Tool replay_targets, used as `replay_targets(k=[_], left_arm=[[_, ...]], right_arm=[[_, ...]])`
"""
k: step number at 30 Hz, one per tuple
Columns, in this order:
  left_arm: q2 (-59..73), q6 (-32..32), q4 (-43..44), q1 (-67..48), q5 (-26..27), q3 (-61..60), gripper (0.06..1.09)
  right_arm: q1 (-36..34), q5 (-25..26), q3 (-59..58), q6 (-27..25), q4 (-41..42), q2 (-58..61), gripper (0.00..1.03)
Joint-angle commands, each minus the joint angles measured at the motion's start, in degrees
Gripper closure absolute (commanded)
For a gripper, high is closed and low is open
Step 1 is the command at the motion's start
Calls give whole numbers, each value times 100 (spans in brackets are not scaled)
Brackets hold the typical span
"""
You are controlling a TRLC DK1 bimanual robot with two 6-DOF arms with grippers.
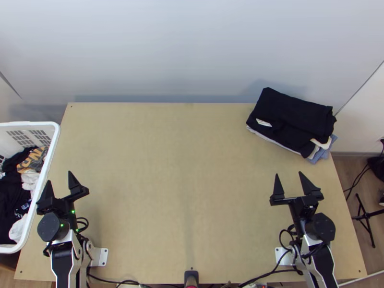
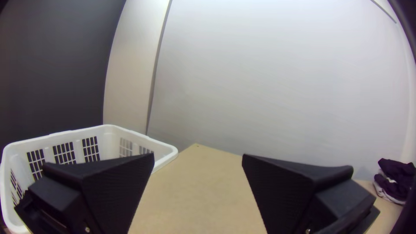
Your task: Fold the t-shirt
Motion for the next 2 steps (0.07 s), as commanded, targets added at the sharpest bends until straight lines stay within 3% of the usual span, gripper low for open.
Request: replay_targets(k=[1, 2], left_arm=[[-3, 5, -13, 0, -9, -8, 10], [-3, 5, -13, 0, -9, -8, 10]], right_arm=[[3, 9, -3, 3, -18, 1, 4], [3, 9, -3, 3, -18, 1, 4]])
